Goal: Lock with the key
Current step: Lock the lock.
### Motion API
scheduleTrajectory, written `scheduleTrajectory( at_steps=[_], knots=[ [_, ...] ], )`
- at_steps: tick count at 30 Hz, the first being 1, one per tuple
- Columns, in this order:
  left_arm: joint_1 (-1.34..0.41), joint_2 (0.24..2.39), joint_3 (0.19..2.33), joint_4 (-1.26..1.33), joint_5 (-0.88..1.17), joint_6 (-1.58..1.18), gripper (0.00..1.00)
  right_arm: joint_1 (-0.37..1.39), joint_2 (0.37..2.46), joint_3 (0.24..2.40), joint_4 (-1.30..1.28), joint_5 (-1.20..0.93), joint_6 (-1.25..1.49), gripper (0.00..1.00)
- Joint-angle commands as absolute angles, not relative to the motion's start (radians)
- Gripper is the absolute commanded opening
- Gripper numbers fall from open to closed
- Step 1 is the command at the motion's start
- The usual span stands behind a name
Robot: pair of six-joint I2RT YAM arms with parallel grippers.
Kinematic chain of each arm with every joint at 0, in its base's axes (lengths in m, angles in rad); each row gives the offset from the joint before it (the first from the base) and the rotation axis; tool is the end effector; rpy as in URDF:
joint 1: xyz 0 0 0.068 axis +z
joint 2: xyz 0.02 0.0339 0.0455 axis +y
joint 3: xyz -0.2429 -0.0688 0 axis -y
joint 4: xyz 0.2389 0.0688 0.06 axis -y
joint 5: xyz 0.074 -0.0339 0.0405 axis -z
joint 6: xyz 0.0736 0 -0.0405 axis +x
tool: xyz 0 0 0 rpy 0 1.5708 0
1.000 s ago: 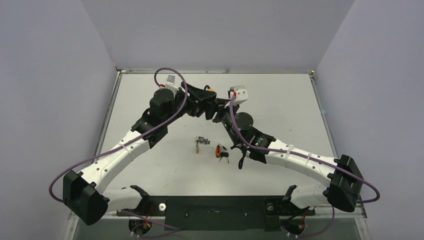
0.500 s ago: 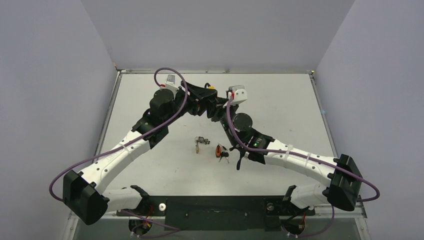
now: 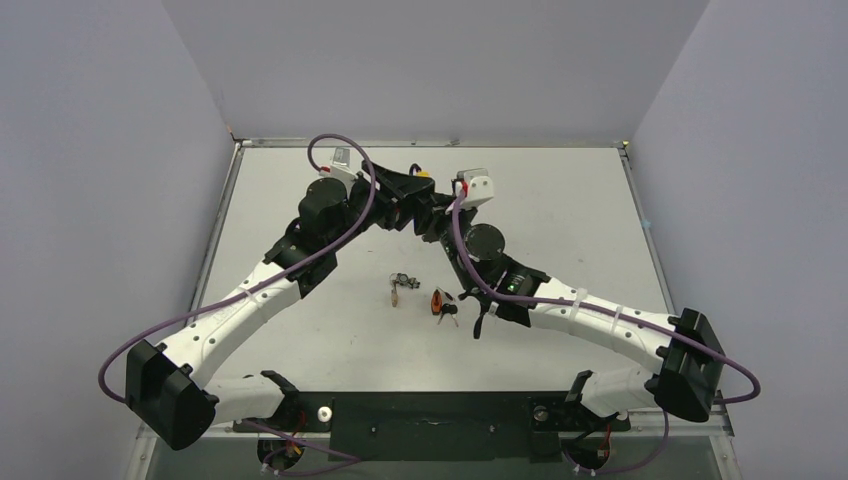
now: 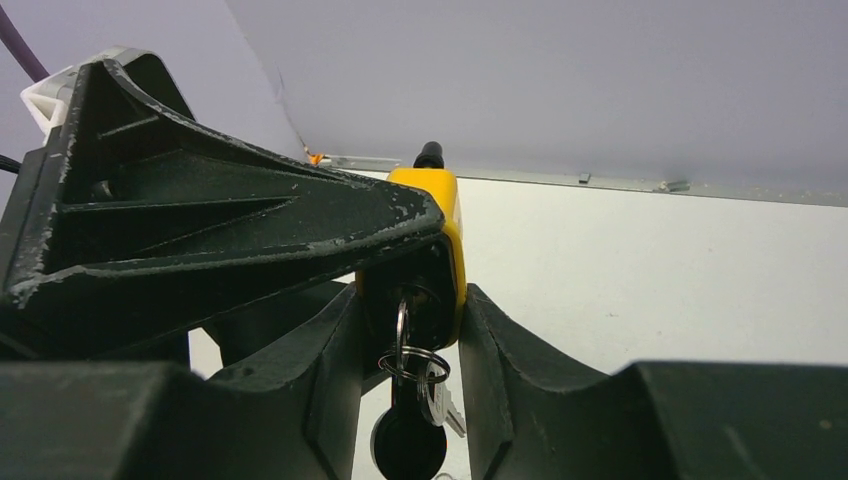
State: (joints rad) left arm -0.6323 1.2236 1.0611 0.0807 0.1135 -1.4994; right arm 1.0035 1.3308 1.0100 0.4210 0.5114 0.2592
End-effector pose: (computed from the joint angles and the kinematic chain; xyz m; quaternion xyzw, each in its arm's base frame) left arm 0.2608 -0.2014 0.3504 -0.2736 0.6825 -0.6123 0.2908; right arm 0.2160 0.2719 0.3449 -0.0613 0.6728 0.2865 0.6793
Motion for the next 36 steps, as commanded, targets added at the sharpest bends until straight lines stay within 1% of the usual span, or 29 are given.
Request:
scheduleTrajectory(
  at_steps=[1,5,7,13,16,19,21,22,23,27,29,36],
  knots=[
    [-0.641,1.17,1.112,0.185,0.146,-1.43,0.54,0.976,1.265,1.058,0.428,0.512,0.317,0.0],
    [-0.641,1.161,1.119,0.182,0.149,-1.373,0.66,0.943,1.232,1.042,0.419,0.452,0.363,0.0],
    [-0.641,1.159,1.121,0.188,0.151,-1.347,0.69,0.927,1.216,1.032,0.421,0.423,0.387,0.0],
    [-0.634,1.134,1.143,0.141,0.14,-1.221,0.72,0.856,1.169,1.022,0.402,0.281,0.467,0.0],
    [-0.603,1.116,1.161,0.107,0.163,-1.139,0.73,0.793,1.137,1.006,0.403,0.126,0.553,0.0],
    [-0.556,1.104,1.193,0.079,0.253,-1.055,0.73,0.721,1.124,1.008,0.398,-0.032,0.601,0.0],
    [-0.507,1.095,1.203,0.085,0.329,-1.018,0.73,0.692,1.11,1.004,0.405,-0.162,0.633,0.0],
    [-0.466,1.091,1.203,0.093,0.362,-1.012,0.73,0.682,1.104,1.004,0.41,-0.194,0.656,0.0],
    [-0.446,1.092,1.206,0.121,0.441,-1.004,0.73,0.664,1.1,1.002,0.419,-0.248,0.668,0.0],
    [-0.349,1.131,1.238,0.179,0.662,-0.962,0.66,0.614,1.085,0.992,0.483,-0.41,0.748,0.0],
    [-0.326,1.144,1.249,0.179,0.723,-0.939,0.61,0.593,1.083,0.991,0.517,-0.482,0.789,0.0],
    [-0.295,1.18,1.274,0.278,0.923,-0.974,0.55,0.537,1.061,0.973,0.645,-0.636,0.931,0.0]
  ],
)
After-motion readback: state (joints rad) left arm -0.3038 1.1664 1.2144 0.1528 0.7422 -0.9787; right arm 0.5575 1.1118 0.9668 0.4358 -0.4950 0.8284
